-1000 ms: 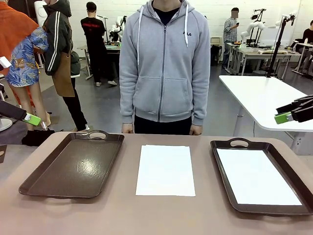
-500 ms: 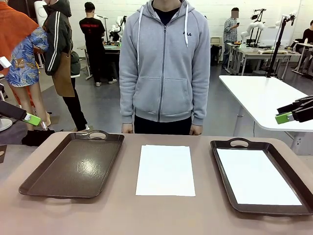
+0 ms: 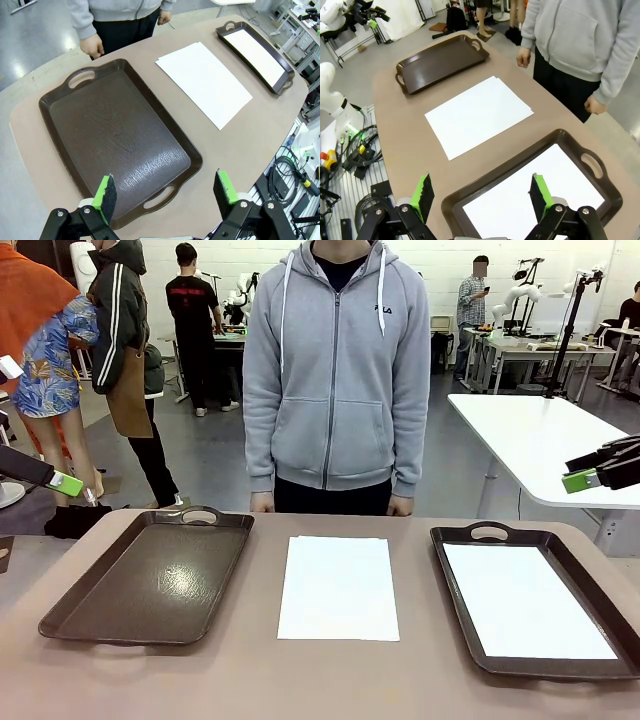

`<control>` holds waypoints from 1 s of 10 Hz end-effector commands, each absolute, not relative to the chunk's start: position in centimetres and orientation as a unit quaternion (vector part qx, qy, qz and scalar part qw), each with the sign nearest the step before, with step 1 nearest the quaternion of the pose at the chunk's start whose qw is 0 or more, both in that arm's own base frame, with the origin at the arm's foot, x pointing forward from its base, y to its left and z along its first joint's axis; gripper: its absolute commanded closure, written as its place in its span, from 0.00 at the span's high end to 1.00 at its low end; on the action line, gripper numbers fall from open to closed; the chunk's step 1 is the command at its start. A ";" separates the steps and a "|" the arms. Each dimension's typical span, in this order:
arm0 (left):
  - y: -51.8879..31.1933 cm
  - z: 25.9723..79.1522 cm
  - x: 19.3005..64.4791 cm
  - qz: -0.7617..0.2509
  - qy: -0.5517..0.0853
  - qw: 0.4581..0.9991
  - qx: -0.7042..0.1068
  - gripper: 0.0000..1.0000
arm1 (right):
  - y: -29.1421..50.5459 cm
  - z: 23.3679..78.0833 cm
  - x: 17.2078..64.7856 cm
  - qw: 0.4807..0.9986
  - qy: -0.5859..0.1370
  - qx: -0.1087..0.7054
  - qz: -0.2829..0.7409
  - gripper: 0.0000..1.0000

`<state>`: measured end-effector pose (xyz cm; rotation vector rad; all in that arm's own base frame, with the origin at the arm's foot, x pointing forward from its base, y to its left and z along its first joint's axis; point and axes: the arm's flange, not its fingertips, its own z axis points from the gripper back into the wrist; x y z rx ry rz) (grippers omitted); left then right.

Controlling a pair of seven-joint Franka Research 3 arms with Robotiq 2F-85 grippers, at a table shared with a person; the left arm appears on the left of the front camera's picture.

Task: Sort the A4 documents.
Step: Receive the A4 Paper.

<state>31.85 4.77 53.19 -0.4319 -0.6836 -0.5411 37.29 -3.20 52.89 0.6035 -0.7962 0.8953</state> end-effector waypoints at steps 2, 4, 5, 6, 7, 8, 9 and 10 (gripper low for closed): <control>4.9 53.0 32.0 -0.265 -0.332 0.880 -0.212 1.00 | -3.3 52.9 37.3 0.784 -0.369 0.280 0.414 1.00; 4.9 53.0 32.0 -0.265 -0.332 0.880 -0.212 1.00 | -3.3 52.9 37.3 0.784 -0.369 0.280 0.414 1.00; 4.9 53.0 32.0 -0.265 -0.332 0.880 -0.212 1.00 | -3.3 52.9 37.3 0.784 -0.369 0.280 0.414 1.00; 4.9 53.0 32.0 -0.265 -0.332 0.880 -0.212 1.00 | -3.3 52.9 37.3 0.784 -0.369 0.280 0.414 1.00; 4.9 53.0 32.0 -0.265 -0.332 0.880 -0.212 1.00 | -3.3 52.9 37.3 0.784 -0.369 0.280 0.414 1.00; 4.9 53.0 32.0 -0.265 -0.332 0.880 -0.212 1.00 | -3.3 52.9 37.3 0.784 -0.369 0.280 0.414 1.00; 4.9 53.0 32.0 -0.265 -0.332 0.880 -0.212 1.00 | -3.3 52.9 37.3 0.784 -0.369 0.280 0.414 1.00; 4.9 53.0 32.0 -0.265 -0.332 0.880 -0.212 1.00 | -3.3 52.9 37.3 0.784 -0.369 0.280 0.414 1.00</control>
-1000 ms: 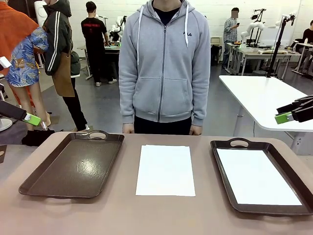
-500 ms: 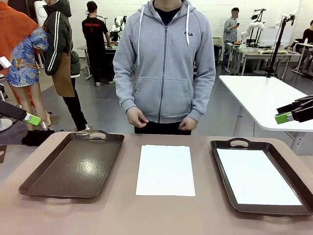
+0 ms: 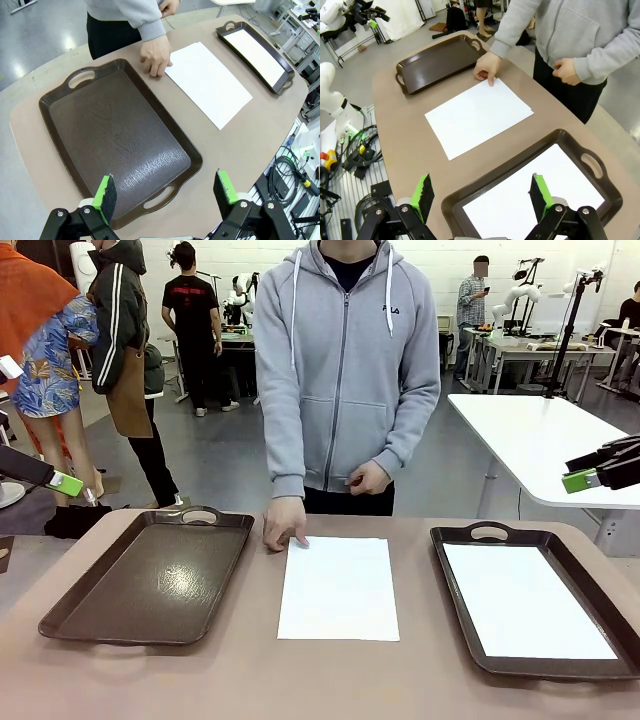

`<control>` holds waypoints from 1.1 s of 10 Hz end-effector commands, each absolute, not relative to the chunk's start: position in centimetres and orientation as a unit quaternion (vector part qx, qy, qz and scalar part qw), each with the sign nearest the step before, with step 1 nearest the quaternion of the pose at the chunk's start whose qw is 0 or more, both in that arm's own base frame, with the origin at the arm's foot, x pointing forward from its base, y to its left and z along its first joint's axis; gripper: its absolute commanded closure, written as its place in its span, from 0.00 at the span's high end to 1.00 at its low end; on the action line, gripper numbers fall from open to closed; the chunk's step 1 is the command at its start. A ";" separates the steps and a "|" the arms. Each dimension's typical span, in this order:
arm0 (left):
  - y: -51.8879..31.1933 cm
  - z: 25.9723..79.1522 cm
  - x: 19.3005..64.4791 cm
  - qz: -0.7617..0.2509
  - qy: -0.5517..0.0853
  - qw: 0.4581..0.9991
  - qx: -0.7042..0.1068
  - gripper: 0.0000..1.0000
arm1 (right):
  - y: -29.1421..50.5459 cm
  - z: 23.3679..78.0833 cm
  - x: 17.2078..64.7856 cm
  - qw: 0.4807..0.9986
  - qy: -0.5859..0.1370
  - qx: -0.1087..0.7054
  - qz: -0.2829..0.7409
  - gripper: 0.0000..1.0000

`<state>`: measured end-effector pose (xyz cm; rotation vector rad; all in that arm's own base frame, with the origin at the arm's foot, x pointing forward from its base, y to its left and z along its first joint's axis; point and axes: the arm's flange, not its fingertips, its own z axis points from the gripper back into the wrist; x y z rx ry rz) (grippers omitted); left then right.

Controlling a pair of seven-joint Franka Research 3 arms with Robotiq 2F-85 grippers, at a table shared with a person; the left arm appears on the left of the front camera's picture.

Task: Sort the A4 documents.
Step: Receive the A4 Paper.

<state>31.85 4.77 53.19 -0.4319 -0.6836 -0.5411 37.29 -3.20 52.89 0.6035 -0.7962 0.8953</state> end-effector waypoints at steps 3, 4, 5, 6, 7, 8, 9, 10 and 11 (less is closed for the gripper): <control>4.9 53.0 32.0 -0.265 -0.332 0.880 -0.212 1.00 | -3.3 52.9 37.3 0.784 -0.369 0.280 0.414 1.00; 4.9 53.0 32.0 -0.265 -0.332 0.880 -0.212 1.00 | -3.3 52.9 37.3 0.784 -0.369 0.280 0.414 1.00; 4.9 53.0 32.0 -0.265 -0.332 0.880 -0.212 1.00 | -3.3 52.9 37.3 0.784 -0.369 0.280 0.414 1.00; 4.9 53.0 32.0 -0.265 -0.332 0.880 -0.212 1.00 | -3.3 52.9 37.3 0.784 -0.369 0.280 0.414 1.00; 4.9 53.0 32.0 -0.265 -0.332 0.880 -0.212 1.00 | -3.3 52.9 37.3 0.784 -0.369 0.280 0.414 1.00; 4.9 53.0 32.0 -0.265 -0.332 0.880 -0.212 1.00 | -3.3 52.9 37.3 0.784 -0.369 0.280 0.414 1.00; 4.9 53.0 32.0 -0.265 -0.332 0.880 -0.212 1.00 | -3.3 52.9 37.3 0.784 -0.369 0.280 0.414 1.00; 4.9 53.0 32.0 -0.265 -0.332 0.880 -0.212 1.00 | -3.3 52.9 37.3 0.784 -0.369 0.280 0.414 1.00; 4.9 53.0 32.0 -0.265 -0.332 0.880 -0.212 1.00 | -3.3 52.9 37.3 0.784 -0.369 0.280 0.414 1.00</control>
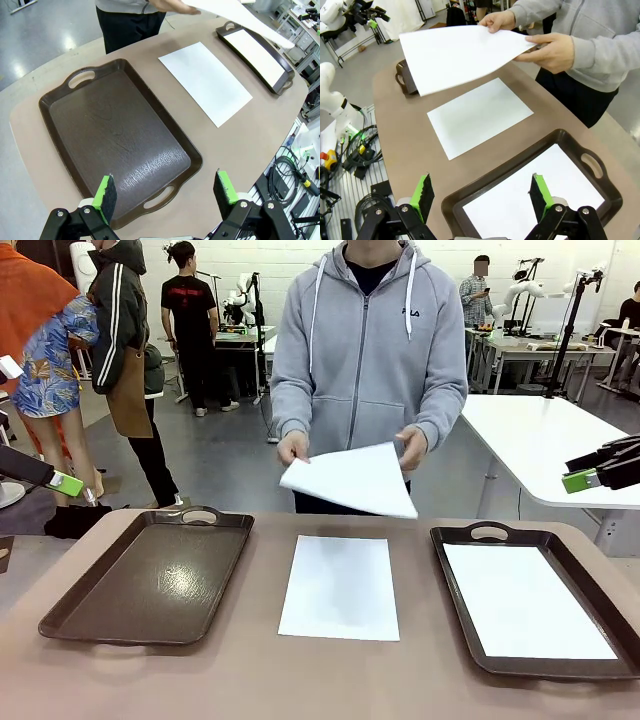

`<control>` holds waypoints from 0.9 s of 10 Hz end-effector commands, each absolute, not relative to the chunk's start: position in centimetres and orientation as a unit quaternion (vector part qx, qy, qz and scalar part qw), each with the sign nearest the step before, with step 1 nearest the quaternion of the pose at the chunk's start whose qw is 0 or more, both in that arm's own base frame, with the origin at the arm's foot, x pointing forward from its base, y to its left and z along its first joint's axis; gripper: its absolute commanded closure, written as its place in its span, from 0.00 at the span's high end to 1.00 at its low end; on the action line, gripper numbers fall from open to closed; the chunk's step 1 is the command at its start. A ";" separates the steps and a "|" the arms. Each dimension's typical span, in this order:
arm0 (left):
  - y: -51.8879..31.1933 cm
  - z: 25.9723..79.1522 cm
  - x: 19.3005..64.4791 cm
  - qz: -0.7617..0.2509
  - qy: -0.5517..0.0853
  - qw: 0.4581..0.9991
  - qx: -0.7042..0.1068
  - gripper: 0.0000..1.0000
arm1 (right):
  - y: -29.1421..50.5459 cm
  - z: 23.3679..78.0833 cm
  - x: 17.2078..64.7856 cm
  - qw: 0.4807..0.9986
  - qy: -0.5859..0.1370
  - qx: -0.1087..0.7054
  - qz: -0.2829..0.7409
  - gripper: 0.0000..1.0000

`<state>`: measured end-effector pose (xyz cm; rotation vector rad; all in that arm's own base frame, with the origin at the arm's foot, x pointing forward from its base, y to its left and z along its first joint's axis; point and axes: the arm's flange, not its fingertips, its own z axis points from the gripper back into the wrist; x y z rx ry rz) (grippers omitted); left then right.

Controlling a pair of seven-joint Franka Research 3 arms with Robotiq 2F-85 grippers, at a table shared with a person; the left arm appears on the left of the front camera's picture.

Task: Sort the A4 documents.
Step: Receive the A4 Paper.

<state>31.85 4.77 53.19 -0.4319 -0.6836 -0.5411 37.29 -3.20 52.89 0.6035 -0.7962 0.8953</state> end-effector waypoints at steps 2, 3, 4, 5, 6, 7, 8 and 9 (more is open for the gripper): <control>4.9 53.0 32.0 -0.265 -0.332 0.880 -0.212 1.00 | -3.3 52.9 37.3 0.784 -0.369 0.280 0.414 1.00; 4.9 53.0 32.0 -0.265 -0.332 0.880 -0.212 1.00 | -3.3 52.9 37.3 0.784 -0.369 0.280 0.414 1.00; 4.9 53.0 32.0 -0.265 -0.332 0.880 -0.212 1.00 | -3.3 52.9 37.3 0.784 -0.369 0.280 0.414 1.00; 4.9 53.0 32.0 -0.265 -0.332 0.880 -0.212 1.00 | -3.3 52.9 37.3 0.784 -0.369 0.280 0.414 1.00; 4.9 53.0 32.0 -0.265 -0.332 0.880 -0.212 1.00 | -3.3 52.9 37.3 0.784 -0.369 0.280 0.414 1.00; 4.9 53.0 32.0 -0.265 -0.332 0.880 -0.212 1.00 | -3.3 52.9 37.3 0.784 -0.369 0.280 0.414 1.00; 4.9 53.0 32.0 -0.265 -0.332 0.880 -0.212 1.00 | -3.3 52.9 37.3 0.784 -0.369 0.280 0.414 1.00; 4.9 53.0 32.0 -0.265 -0.332 0.880 -0.212 1.00 | -3.3 52.9 37.3 0.784 -0.369 0.280 0.414 1.00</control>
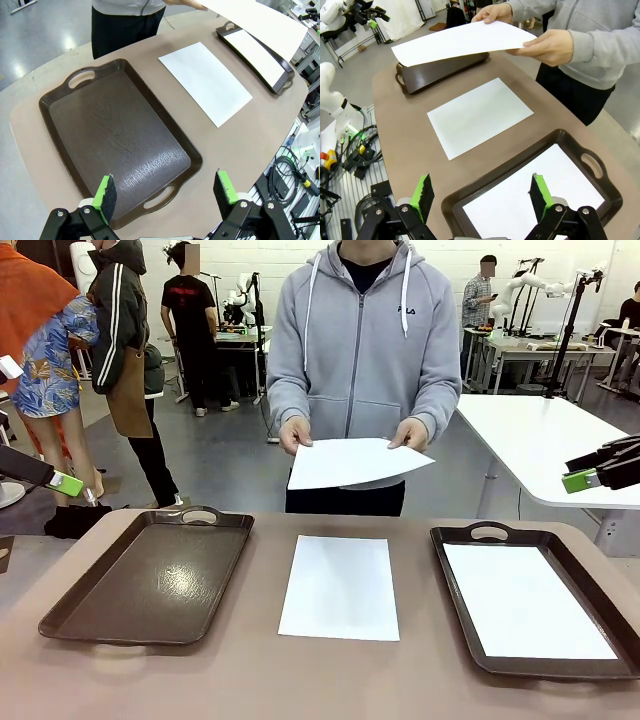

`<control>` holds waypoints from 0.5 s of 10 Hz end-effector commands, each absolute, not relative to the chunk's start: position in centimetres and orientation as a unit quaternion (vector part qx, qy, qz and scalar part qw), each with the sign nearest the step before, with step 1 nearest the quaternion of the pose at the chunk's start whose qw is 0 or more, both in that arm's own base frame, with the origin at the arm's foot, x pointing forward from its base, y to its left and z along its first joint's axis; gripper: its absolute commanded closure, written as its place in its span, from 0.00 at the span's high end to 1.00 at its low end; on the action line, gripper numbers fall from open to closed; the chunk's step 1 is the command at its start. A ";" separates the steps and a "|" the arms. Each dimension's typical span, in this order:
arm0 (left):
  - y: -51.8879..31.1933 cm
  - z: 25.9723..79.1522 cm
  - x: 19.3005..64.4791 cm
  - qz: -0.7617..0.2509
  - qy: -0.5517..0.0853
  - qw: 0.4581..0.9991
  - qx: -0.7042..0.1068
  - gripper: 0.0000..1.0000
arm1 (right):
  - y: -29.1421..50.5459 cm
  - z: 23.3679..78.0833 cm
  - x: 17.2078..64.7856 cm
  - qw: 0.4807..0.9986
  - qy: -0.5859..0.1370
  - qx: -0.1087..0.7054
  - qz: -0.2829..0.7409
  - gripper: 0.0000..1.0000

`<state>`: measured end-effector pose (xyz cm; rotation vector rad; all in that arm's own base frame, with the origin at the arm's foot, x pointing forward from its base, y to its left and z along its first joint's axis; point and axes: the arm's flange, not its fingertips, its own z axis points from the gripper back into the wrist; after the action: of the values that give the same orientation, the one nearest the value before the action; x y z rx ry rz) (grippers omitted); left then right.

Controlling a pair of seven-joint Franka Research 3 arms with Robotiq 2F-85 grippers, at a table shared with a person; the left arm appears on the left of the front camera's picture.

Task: Sort the A4 documents.
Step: Receive the A4 Paper.

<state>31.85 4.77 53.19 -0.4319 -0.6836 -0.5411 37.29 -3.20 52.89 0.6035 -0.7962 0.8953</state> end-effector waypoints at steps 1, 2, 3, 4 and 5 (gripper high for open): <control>4.9 53.0 32.0 -0.265 -0.332 0.880 -0.212 1.00 | -3.3 52.9 37.3 0.784 -0.369 0.280 0.414 1.00; 4.9 53.0 32.0 -0.265 -0.332 0.880 -0.212 1.00 | -3.3 52.9 37.3 0.784 -0.369 0.280 0.414 1.00; 4.9 53.0 32.0 -0.265 -0.332 0.880 -0.212 1.00 | -3.3 52.9 37.3 0.784 -0.369 0.280 0.414 1.00; 4.9 53.0 32.0 -0.265 -0.332 0.880 -0.212 1.00 | -3.3 52.9 37.3 0.784 -0.369 0.280 0.414 1.00; 4.9 53.0 32.0 -0.265 -0.332 0.880 -0.212 1.00 | -3.3 52.9 37.3 0.784 -0.369 0.280 0.414 1.00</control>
<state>31.85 4.77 53.19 -0.4319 -0.6836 -0.5411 37.29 -3.20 52.89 0.6035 -0.7962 0.8953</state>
